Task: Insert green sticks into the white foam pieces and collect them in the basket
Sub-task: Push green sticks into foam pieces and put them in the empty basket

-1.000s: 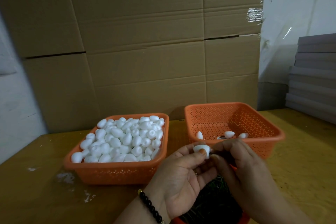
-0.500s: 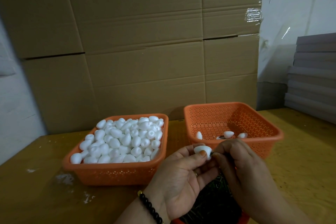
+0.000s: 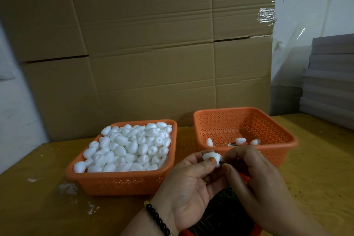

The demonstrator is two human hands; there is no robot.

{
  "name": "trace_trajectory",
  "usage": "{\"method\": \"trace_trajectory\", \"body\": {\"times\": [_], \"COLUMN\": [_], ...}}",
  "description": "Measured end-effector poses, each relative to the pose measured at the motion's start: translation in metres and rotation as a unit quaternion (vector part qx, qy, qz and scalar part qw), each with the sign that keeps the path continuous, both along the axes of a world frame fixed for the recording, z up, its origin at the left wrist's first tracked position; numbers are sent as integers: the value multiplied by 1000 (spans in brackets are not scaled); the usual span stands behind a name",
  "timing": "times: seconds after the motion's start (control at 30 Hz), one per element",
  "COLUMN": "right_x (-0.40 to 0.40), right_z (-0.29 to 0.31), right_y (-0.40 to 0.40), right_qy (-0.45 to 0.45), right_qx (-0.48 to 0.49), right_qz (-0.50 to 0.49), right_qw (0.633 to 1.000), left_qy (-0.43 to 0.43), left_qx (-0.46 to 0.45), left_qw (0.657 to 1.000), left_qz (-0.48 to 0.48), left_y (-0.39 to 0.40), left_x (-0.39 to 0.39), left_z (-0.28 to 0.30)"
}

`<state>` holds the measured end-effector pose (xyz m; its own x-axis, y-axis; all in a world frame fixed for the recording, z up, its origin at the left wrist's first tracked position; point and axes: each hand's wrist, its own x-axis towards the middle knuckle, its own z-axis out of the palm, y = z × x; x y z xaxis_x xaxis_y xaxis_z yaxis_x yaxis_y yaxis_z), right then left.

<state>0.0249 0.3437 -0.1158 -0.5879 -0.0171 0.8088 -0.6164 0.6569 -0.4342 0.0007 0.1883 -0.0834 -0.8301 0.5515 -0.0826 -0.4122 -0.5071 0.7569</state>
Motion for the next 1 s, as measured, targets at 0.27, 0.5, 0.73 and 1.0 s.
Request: {"method": "trace_trajectory", "body": {"times": [0.27,0.5,0.73,1.0], "right_x": [1,-1,-3,-4], "right_z": [-2,-4,-2,-2], "right_y": [-1,1,-1,2], "right_qy": [-11,-14,-11,-31], "right_qx": [-13,-5,-24,-113], "right_qz": [22,2,24,48], "right_qw": [1000,1000,999,992], "left_qy": [6,-2,-31,15], "left_qx": [-5,-36,-27,-65], "left_qw": [1000,999,997,997], "left_qz": [5,-26,-63,-33], "left_y": [1,1,3,7], "left_x": [-2,-3,-2,-1], "left_z": [-3,-7,-9,-9]}}
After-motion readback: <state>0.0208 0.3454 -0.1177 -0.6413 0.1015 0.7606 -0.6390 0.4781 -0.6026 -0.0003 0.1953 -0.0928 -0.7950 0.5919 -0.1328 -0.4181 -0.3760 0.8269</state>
